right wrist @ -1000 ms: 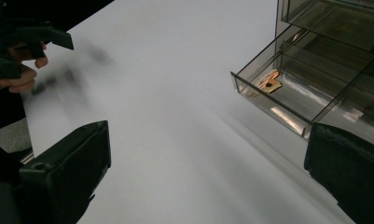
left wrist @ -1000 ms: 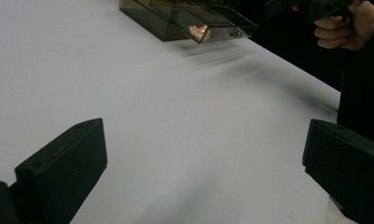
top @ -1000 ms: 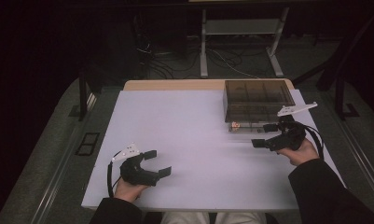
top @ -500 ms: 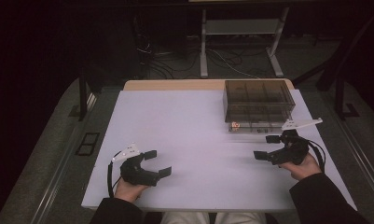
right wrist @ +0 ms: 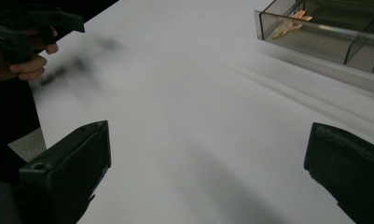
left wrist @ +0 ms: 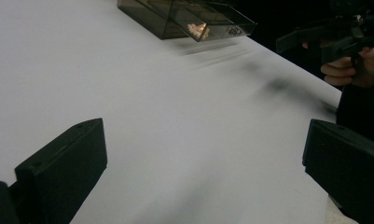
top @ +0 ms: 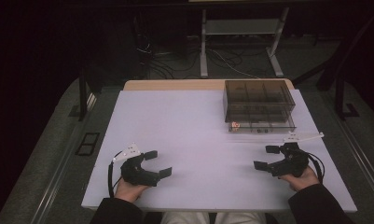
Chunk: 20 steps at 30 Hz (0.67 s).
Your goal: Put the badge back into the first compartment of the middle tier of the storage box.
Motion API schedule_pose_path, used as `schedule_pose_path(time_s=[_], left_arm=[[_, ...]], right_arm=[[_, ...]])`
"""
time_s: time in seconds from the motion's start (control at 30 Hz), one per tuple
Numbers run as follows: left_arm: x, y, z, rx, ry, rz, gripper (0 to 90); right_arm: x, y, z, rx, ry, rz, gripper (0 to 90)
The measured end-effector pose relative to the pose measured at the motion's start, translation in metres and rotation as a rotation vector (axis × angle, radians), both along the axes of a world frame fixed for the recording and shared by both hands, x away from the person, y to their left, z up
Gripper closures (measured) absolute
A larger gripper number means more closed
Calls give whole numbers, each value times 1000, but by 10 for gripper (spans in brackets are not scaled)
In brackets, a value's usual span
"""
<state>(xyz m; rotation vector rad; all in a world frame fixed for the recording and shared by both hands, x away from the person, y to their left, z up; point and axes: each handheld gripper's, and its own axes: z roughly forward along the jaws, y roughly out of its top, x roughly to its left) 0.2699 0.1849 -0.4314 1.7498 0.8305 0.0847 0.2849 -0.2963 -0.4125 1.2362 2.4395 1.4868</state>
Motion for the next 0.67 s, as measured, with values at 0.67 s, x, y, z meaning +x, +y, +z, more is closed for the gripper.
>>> schedule_pose_path(time_s=[0.67], left_arm=[[0,-4,-1,5,5,-20,0]], right_arm=[[-25,-2,-20,0,-34,-21,1]])
